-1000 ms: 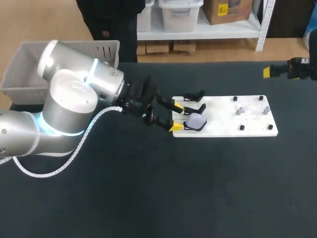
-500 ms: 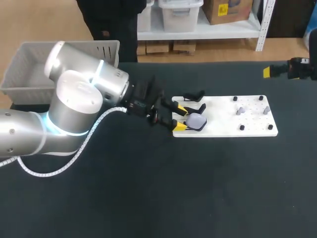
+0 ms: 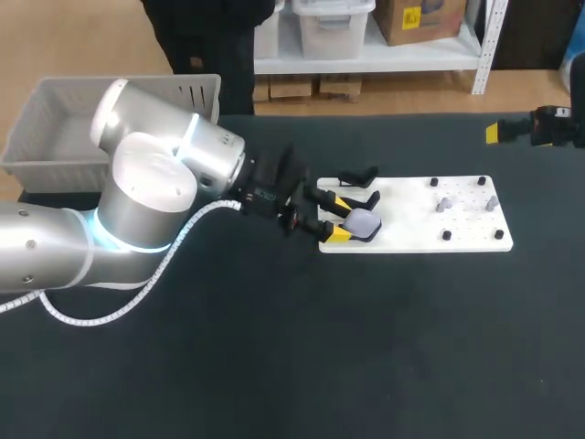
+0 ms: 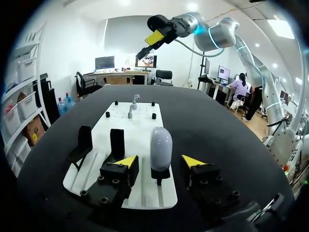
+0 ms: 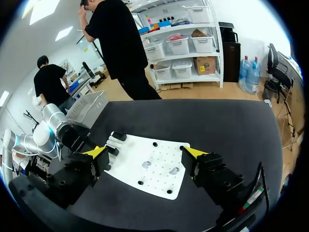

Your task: Pick up each earbud case from the left stands, insert the matching earbuds, close the lid, and place the case in the box.

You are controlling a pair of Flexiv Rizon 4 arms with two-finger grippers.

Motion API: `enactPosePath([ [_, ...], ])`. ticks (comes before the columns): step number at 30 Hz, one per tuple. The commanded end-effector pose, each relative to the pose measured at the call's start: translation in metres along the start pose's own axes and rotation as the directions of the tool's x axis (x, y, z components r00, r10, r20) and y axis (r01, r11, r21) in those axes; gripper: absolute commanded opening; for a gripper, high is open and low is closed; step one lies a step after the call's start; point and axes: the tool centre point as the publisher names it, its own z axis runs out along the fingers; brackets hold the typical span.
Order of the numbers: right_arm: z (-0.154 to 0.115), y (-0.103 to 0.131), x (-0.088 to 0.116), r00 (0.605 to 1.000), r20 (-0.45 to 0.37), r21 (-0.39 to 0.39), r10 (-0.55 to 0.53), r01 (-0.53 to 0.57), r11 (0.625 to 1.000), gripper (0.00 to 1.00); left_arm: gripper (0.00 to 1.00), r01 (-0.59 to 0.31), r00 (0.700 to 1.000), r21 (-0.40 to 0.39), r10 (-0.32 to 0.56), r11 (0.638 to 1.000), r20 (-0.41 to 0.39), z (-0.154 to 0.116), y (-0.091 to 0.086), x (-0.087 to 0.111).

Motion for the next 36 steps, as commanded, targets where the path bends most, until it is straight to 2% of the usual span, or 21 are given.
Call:
enactPosePath([
  [1, 0.001, -0.001, 0.000, 1.000, 0.000, -0.003, -0.001, 0.001, 1.000, 1.00, 0.55, -0.002, 1.000, 0.003, 0.002, 1.000, 0.000, 0.004, 0.003, -0.001],
  [27, 0.001, -0.001, 0.000, 1.000, 0.000, -0.003, -0.001, 0.001, 1.000, 1.00, 0.40, -0.009, 1.000, 0.014, 0.009, 1.000, 0.021, 0.016, 0.003, -0.004],
  [32, 0.001, -0.001, 0.000, 1.000, 0.000, -0.003, -0.001, 0.001, 1.000, 1.00, 0.19, -0.010, 1.000, 0.009, 0.010, 1.000, 0.020, 0.016, 0.003, -0.003],
  [34, 0.001, -0.001, 0.000, 1.000, 0.000, -0.003, -0.001, 0.001, 1.000, 1.00, 0.04, -0.013, 1.000, 0.009, 0.013, 1.000, 0.019, 0.016, 0.003, -0.003],
  [35, 0.001, -0.001, 0.000, 1.000, 0.000, -0.003, -0.001, 0.001, 1.000, 1.00, 0.00, -0.014, 1.000, 0.008, 0.014, 1.000, 0.019, 0.016, 0.002, -0.003],
  [36, 0.001, -0.001, 0.000, 1.000, 0.000, -0.003, -0.001, 0.001, 1.000, 1.00, 0.00, -0.016, 1.000, 0.007, 0.015, 1.000, 0.019, 0.015, 0.002, -0.004],
])
